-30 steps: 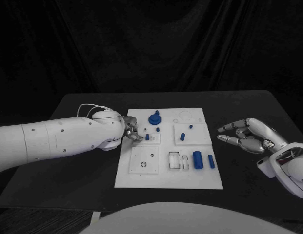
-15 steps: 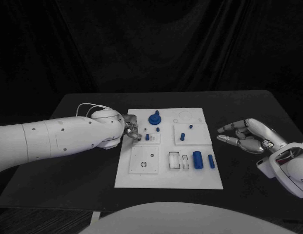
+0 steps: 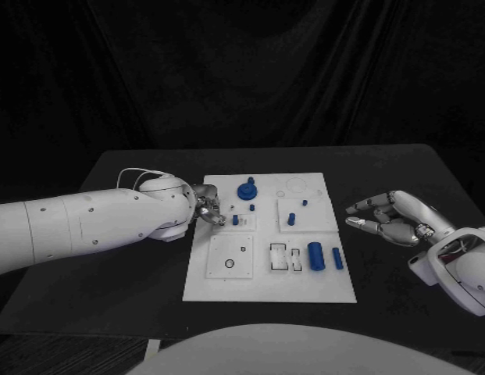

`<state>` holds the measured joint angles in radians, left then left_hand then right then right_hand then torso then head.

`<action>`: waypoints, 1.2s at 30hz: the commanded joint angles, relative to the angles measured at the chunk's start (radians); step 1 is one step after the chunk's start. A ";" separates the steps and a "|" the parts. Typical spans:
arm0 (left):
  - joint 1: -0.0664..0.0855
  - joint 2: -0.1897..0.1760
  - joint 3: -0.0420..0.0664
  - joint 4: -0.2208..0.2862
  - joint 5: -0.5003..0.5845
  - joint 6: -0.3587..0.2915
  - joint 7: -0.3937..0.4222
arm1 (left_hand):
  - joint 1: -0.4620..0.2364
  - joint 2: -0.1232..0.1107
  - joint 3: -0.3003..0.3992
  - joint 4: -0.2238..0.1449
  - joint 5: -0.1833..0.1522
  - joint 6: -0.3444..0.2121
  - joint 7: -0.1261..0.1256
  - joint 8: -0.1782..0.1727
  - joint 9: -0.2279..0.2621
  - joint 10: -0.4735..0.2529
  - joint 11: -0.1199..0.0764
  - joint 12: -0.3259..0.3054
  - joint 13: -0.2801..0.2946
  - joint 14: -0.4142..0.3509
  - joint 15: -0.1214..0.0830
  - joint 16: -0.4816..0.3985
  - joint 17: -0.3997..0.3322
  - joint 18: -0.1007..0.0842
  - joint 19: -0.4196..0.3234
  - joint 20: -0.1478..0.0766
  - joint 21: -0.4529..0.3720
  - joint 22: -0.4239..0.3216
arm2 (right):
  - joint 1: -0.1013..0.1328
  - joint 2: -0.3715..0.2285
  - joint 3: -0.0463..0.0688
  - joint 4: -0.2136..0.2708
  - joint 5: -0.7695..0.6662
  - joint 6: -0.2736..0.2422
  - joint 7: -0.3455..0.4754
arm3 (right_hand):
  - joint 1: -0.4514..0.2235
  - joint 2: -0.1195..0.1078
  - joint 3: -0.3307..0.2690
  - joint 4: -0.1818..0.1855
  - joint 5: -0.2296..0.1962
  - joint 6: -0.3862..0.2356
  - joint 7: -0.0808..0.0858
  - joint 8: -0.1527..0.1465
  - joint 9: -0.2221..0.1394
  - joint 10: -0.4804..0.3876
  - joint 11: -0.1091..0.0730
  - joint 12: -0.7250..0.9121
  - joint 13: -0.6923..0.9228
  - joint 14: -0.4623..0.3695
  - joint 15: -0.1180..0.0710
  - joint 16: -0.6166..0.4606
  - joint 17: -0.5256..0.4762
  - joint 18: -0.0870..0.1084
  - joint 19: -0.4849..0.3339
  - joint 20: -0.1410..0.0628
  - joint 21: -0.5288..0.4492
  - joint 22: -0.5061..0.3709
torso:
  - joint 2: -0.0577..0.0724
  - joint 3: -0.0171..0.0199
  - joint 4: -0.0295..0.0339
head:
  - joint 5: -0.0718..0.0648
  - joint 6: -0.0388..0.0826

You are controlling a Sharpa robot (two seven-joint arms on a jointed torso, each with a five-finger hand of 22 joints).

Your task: Assemble the parts on the task board

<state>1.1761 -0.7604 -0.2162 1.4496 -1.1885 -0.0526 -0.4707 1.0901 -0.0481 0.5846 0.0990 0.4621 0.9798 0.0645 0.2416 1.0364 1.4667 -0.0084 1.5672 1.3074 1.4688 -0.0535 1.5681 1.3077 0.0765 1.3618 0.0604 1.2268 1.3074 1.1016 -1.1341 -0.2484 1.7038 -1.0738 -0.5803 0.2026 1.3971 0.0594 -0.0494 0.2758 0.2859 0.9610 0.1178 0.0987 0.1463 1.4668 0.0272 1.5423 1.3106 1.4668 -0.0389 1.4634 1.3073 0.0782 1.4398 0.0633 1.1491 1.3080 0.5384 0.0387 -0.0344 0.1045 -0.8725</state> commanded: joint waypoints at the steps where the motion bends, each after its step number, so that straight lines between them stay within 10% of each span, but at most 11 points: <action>1: 0.004 -0.007 0.001 0.008 0.050 -0.005 0.027 | -0.010 -0.002 0.065 -0.055 0.007 0.014 -0.005 0.006 0.003 0.104 0.000 0.004 0.263 0.102 0.001 0.003 0.263 0.004 -0.005 0.000 0.003 0.157 | -0.003 0.002 0.000 -0.002 0.000 0.014 -0.026 | 0.011 -0.001 0.007 -0.001 0.006 0.006 0.002 -0.005 -0.002 0.077 0.009 -0.003 0.231 0.074 0.004 -0.004 0.153 0.004 -0.002 0.008 -0.005 0.153 | 0.000 0.0000 -0.0008 | 0.000 0.000; 18: 0.131 0.067 0.002 -0.134 0.376 0.418 -0.146 | -0.048 -0.029 0.108 -0.118 -0.001 0.000 -0.001 0.014 0.013 0.104 0.003 0.004 0.263 0.102 0.003 0.003 0.263 0.008 -0.019 0.001 -0.011 0.152 | -0.004 0.011 0.000 -0.009 0.000 0.026 -0.039 | 0.016 0.000 0.009 -0.003 0.008 0.005 0.002 -0.005 -0.002 0.075 0.010 -0.005 0.228 0.073 0.005 -0.006 0.150 0.005 -0.004 0.008 -0.011 0.152 | 0.000 0.0004 -0.0028 | 0.004 0.000; 27: 0.142 0.157 0.002 -0.260 0.413 0.523 -0.175 | -0.074 -0.020 0.109 -0.127 -0.013 0.001 -0.001 0.007 0.006 0.104 0.004 0.004 0.263 0.102 0.005 0.003 0.263 0.006 -0.017 0.002 -0.006 0.153 | -0.009 0.012 0.000 -0.011 0.000 0.028 -0.041 | 0.024 0.001 0.013 -0.006 0.013 0.006 0.003 -0.006 -0.003 0.075 0.011 -0.005 0.228 0.073 0.006 -0.008 0.149 0.006 -0.005 0.009 -0.015 0.151 | 0.002 -0.0001 -0.0013 | 0.005 0.000; 36: 0.134 0.191 0.001 -0.309 0.415 0.496 -0.176 | -0.090 -0.011 0.112 -0.140 -0.015 -0.007 0.003 -0.005 -0.002 0.104 0.007 0.004 0.263 0.102 0.007 0.003 0.263 0.009 -0.026 0.004 -0.018 0.150 | -0.013 0.012 0.000 -0.010 0.000 0.028 -0.040 | 0.025 0.001 0.014 -0.007 0.014 0.006 0.004 -0.007 -0.003 0.074 0.011 -0.006 0.228 0.072 0.006 -0.008 0.149 0.006 -0.006 0.009 -0.017 0.150 | 0.001 0.0002 0.0002 | 0.006 0.000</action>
<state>1.3132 -0.5724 -0.2157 1.1428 -0.7957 0.4304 -0.6414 1.0072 -0.0600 0.6572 0.0063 0.4486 0.9785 0.0680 0.2410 1.0355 1.4667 -0.0084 1.5672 1.3074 1.4688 -0.0534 1.5682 1.3075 0.0766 1.3437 0.0646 1.2112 1.3074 1.0915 -1.1221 -0.2484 1.6929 -1.0733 -0.5579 0.1775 1.4150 0.0594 -0.0412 0.2674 0.2967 0.9609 0.1178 0.0987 0.1438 1.4666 0.0343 1.5411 1.3103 1.4667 -0.0384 1.4589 1.3073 0.0781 1.4365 0.0664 1.1372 1.3076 0.5401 0.0387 -0.0348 0.1095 -0.8725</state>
